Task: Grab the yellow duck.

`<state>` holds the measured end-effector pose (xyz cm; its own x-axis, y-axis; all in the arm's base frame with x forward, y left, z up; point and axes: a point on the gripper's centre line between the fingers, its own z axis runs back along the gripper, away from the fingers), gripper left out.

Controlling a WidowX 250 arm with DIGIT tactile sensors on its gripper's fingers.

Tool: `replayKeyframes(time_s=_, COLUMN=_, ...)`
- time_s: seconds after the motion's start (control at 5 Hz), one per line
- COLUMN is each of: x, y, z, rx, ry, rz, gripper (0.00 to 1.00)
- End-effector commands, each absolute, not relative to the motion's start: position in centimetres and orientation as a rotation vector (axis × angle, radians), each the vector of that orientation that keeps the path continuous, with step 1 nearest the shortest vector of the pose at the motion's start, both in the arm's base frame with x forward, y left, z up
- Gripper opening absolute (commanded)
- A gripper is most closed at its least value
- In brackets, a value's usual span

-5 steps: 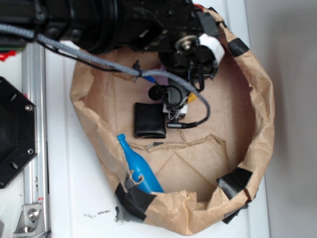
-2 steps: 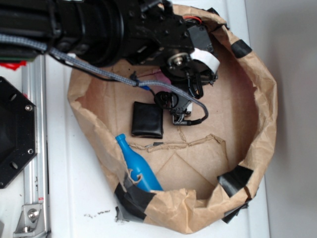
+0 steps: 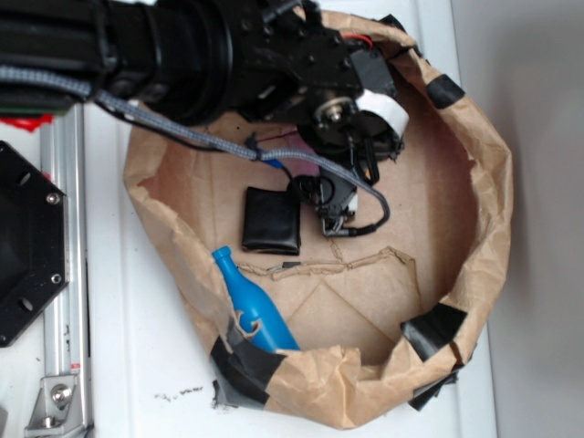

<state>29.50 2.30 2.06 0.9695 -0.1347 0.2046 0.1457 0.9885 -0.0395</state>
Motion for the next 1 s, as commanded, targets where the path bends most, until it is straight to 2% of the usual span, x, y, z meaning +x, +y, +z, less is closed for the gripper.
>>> replayKeyframes(time_s=0.0, x=30.5, y=1.9, z=6.7, rx=-0.107, ry=-0.275, rz=-0.137, gripper=0.00)
replayKeyframes(time_s=0.2, x=30.4, y=0.7, z=11.7, rx=-0.092, ry=-0.288, rz=-0.062, gripper=0.00)
replayKeyframes(time_s=0.4, x=29.9, y=-0.2, z=15.4, rx=0.010, ry=-0.207, rz=0.148, gripper=0.00)
replayKeyframes(time_s=0.6, x=28.9, y=-0.9, z=15.2, rx=0.033, ry=-0.203, rz=0.144, gripper=0.00)
replayKeyframes(time_s=0.8, x=27.2, y=-2.7, z=14.1, rx=0.026, ry=-0.190, rz=0.111, gripper=0.00)
